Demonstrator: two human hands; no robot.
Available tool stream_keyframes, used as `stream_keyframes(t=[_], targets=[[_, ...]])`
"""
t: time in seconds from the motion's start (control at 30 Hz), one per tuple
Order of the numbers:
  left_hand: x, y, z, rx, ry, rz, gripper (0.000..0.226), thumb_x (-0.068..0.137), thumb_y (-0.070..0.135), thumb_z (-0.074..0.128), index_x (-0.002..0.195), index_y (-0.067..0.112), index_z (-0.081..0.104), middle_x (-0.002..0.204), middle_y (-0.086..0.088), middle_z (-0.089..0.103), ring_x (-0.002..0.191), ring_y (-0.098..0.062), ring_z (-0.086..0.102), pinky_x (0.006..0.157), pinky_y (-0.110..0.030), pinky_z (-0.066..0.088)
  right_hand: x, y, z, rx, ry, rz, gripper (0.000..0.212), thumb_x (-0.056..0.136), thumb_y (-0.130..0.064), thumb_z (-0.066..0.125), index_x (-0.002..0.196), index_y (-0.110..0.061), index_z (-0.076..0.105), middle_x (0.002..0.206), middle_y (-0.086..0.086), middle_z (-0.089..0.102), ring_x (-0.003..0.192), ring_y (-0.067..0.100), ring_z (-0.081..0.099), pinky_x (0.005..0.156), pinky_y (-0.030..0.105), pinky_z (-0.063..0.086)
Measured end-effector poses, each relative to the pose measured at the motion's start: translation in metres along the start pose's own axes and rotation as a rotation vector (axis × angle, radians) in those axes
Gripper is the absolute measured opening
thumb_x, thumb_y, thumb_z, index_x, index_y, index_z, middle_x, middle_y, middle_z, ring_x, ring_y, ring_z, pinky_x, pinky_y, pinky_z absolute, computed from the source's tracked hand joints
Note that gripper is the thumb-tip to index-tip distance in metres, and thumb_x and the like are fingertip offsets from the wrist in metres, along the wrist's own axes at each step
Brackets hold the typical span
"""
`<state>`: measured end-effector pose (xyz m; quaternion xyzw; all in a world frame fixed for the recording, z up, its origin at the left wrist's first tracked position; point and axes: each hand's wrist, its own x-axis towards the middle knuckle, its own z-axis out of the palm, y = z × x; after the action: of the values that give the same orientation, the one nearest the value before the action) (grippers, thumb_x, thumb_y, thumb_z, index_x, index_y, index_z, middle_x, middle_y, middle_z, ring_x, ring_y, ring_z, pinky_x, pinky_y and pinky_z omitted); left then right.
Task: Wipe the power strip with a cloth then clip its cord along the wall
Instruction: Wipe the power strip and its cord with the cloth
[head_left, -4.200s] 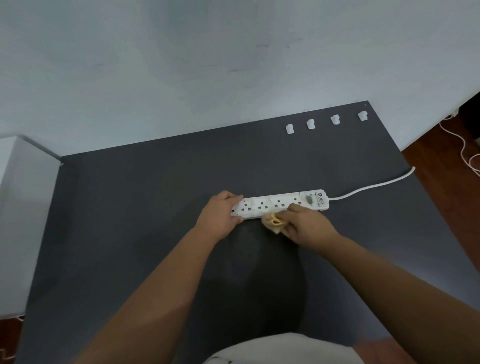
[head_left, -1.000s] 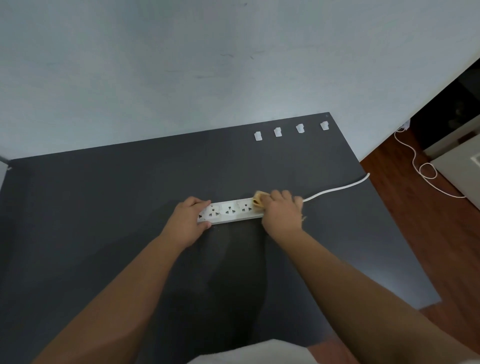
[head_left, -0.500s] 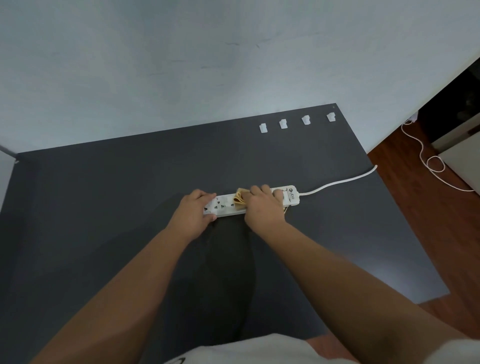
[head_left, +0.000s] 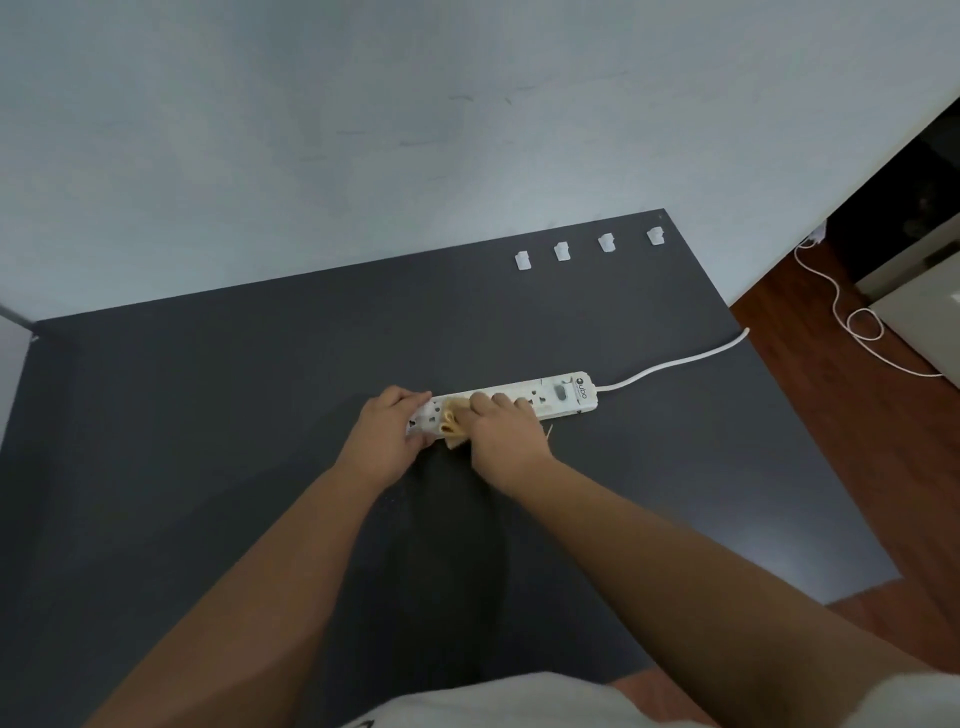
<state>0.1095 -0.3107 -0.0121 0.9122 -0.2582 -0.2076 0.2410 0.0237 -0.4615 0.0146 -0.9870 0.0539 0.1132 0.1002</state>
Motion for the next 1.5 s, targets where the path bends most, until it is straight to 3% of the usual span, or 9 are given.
stream_keyframes(t=[0.1, 0.27, 0.57, 0.73, 0.87, 1.0, 1.17, 1.3, 1.5], targets=[[0.0, -0.003, 0.0, 0.006, -0.01, -0.003, 0.061, 0.084, 0.024, 0.069, 0.141, 0.022, 0.046, 0.132, 0.003, 0.049, 0.124, -0.02, 0.042, 0.107, -0.027, 0.03, -0.029, 0.027, -0.001, 0.007, -0.013, 0.021, 0.045, 0.083, -0.013, 0.049, 0.126, -0.023, 0.054, 0.118, 0.006, 0.058, 0.11, 0.031, 0.05, 0.088, 0.04, 0.033], [0.003, -0.004, 0.0, 0.005, -0.012, -0.002, 0.062, 0.083, 0.024, 0.07, 0.14, 0.02, 0.047, 0.132, 0.002, 0.049, 0.125, -0.022, 0.043, 0.109, -0.03, 0.031, -0.047, 0.11, -0.025, 0.0, 0.333, 0.523, 0.023, 0.085, -0.017, 0.054, 0.107, -0.017, 0.063, 0.095, 0.007, 0.062, 0.094, 0.033, 0.053, 0.077, 0.041, 0.038], [0.002, -0.001, -0.001, 0.009, -0.016, -0.026, 0.061, 0.084, 0.024, 0.07, 0.14, 0.021, 0.047, 0.131, 0.002, 0.05, 0.124, -0.023, 0.043, 0.108, -0.032, 0.033, -0.053, 0.116, -0.012, -0.093, -0.039, 0.22, 0.041, 0.083, -0.012, 0.047, 0.121, -0.024, 0.055, 0.113, 0.001, 0.058, 0.109, 0.027, 0.048, 0.083, 0.039, 0.032], [0.002, 0.0, -0.002, 0.002, -0.01, -0.032, 0.061, 0.082, 0.023, 0.072, 0.139, 0.022, 0.049, 0.129, 0.002, 0.05, 0.122, -0.023, 0.043, 0.106, -0.031, 0.033, -0.039, 0.13, -0.021, 0.013, 0.208, 0.427, 0.032, 0.087, -0.016, 0.049, 0.116, -0.023, 0.059, 0.104, 0.004, 0.058, 0.102, 0.028, 0.05, 0.085, 0.042, 0.033], [0.002, 0.002, -0.002, 0.008, -0.01, -0.041, 0.06, 0.082, 0.023, 0.072, 0.138, 0.022, 0.049, 0.127, 0.002, 0.051, 0.121, -0.024, 0.044, 0.105, -0.032, 0.034, -0.033, 0.121, -0.006, 0.069, 0.12, 0.379, 0.038, 0.085, -0.01, 0.046, 0.12, -0.022, 0.056, 0.106, 0.007, 0.056, 0.101, 0.03, 0.051, 0.084, 0.041, 0.035], [0.001, 0.002, -0.002, 0.004, -0.011, -0.042, 0.059, 0.082, 0.023, 0.071, 0.138, 0.022, 0.05, 0.127, 0.001, 0.051, 0.12, -0.024, 0.045, 0.105, -0.033, 0.035, -0.061, 0.14, -0.007, 0.16, -0.064, 0.458, 0.02, 0.084, -0.015, 0.044, 0.09, -0.024, 0.062, 0.091, 0.001, 0.059, 0.093, 0.026, 0.056, 0.082, 0.04, 0.035], [0.002, 0.0, -0.003, -0.002, -0.024, -0.048, 0.06, 0.081, 0.023, 0.073, 0.137, 0.022, 0.051, 0.126, 0.001, 0.051, 0.12, -0.024, 0.045, 0.105, -0.032, 0.034, -0.041, 0.147, -0.016, 0.404, 0.285, 0.61, 0.02, 0.088, -0.013, 0.045, 0.1, -0.012, 0.061, 0.096, 0.014, 0.057, 0.089, 0.036, 0.058, 0.079, 0.045, 0.05], [0.002, 0.001, -0.003, 0.005, -0.03, -0.057, 0.06, 0.081, 0.022, 0.073, 0.137, 0.021, 0.051, 0.126, 0.001, 0.051, 0.12, -0.024, 0.046, 0.105, -0.033, 0.036, -0.037, 0.127, -0.001, 0.416, 0.11, 0.552, 0.029, 0.091, -0.014, 0.042, 0.116, -0.015, 0.058, 0.105, 0.011, 0.054, 0.092, 0.033, 0.058, 0.077, 0.039, 0.049], [0.005, 0.012, -0.011, 0.125, -0.118, -0.087, 0.064, 0.082, 0.026, 0.069, 0.141, 0.02, 0.045, 0.134, -0.001, 0.047, 0.121, -0.026, 0.047, 0.105, -0.035, 0.038, -0.073, 0.152, -0.006, 0.35, 0.134, 0.639, 0.019, 0.089, -0.016, 0.045, 0.099, -0.012, 0.06, 0.097, 0.012, 0.06, 0.091, 0.033, 0.059, 0.08, 0.045, 0.05]])
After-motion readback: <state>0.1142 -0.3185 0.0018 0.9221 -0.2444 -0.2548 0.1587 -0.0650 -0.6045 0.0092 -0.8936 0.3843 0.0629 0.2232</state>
